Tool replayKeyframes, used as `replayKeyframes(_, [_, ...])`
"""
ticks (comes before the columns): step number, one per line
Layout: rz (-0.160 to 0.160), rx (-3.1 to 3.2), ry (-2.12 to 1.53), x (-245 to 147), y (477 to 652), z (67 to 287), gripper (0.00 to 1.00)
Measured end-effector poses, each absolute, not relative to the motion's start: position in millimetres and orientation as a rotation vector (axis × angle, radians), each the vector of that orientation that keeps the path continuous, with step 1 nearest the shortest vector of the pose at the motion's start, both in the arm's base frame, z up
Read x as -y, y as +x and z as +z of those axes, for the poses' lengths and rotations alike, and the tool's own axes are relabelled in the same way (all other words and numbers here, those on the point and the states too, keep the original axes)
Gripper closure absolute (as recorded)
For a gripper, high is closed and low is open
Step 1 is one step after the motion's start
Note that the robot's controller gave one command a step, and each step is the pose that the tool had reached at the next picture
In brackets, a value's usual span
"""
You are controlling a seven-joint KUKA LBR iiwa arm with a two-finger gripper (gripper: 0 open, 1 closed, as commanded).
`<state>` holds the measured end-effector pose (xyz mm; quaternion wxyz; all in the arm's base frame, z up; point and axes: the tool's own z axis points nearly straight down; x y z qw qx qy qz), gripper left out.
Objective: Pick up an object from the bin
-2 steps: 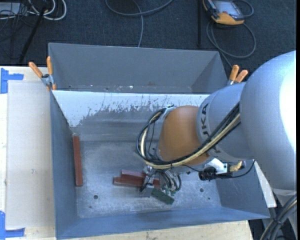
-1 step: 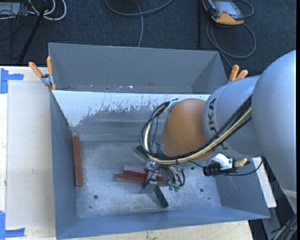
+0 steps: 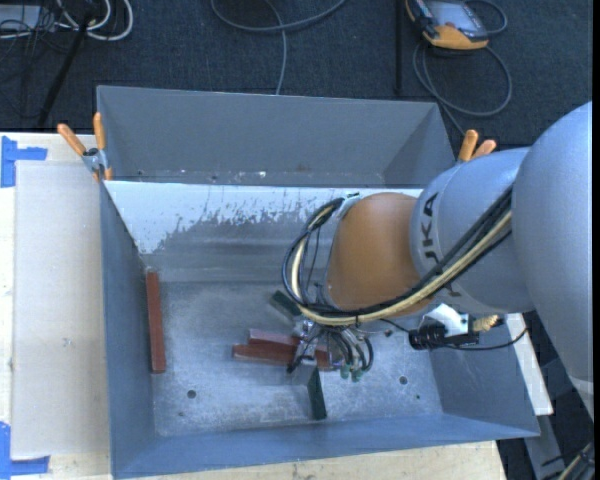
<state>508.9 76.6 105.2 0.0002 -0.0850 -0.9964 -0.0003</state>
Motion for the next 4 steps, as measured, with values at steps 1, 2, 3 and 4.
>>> replayKeyframes(1, [-0.002,3.134,-0.263,-77,509.8,156,1.00])
replayKeyframes(2, [-0.002,3.134,-0.256,-77,510.4,193,1.00])
replayKeyframes(3, [0.001,3.130,-0.251,-77,510.3,193,1.00])
replayKeyframes(4, [0.001,3.132,-0.246,-77,510.4,195,1.00])
